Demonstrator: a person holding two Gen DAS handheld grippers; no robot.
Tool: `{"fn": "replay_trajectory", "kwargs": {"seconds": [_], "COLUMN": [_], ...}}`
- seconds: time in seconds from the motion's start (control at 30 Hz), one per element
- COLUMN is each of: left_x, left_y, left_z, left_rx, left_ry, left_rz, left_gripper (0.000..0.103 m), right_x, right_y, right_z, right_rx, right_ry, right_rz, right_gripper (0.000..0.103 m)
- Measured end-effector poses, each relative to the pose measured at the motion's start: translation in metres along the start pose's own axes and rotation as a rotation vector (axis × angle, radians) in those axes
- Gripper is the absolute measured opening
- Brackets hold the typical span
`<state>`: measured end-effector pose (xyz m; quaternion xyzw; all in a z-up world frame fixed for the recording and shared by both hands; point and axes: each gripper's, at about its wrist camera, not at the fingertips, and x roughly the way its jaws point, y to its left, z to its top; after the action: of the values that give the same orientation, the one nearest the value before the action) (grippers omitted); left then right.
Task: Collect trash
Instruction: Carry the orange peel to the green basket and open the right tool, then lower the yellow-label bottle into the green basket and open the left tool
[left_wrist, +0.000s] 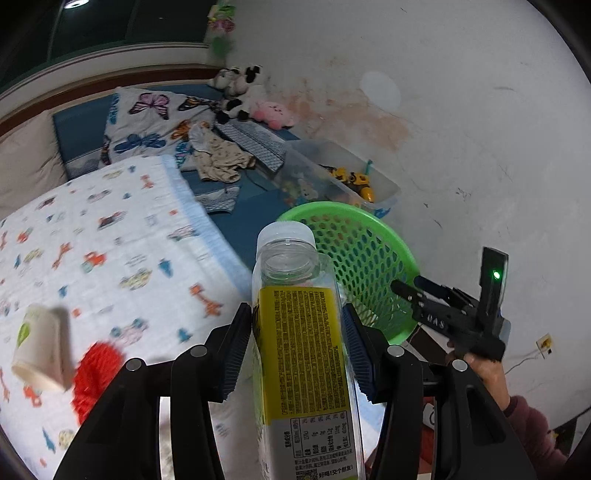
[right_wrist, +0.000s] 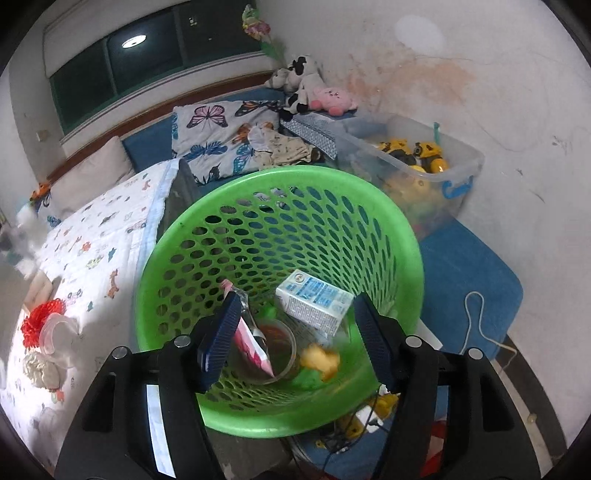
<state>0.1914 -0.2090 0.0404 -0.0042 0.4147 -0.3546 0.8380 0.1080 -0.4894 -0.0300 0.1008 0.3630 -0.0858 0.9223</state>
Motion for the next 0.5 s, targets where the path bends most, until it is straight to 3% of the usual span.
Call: {"fn": "replay_trajectory", "kwargs": {"seconds": [0.5], "left_x": [0.104], "left_y": [-0.060], "left_z": [0.039], "left_rx": [0.080], "left_ry": [0.139], "left_rz": [-0.015], "left_gripper": [0.045], "right_x": [-0.036], "right_y": [-0.018], "right_z": [-0.018], "right_rx": [0.033], "right_ry": [-0.056], "right_rz": [0.001], "right_gripper": [0.072]}}
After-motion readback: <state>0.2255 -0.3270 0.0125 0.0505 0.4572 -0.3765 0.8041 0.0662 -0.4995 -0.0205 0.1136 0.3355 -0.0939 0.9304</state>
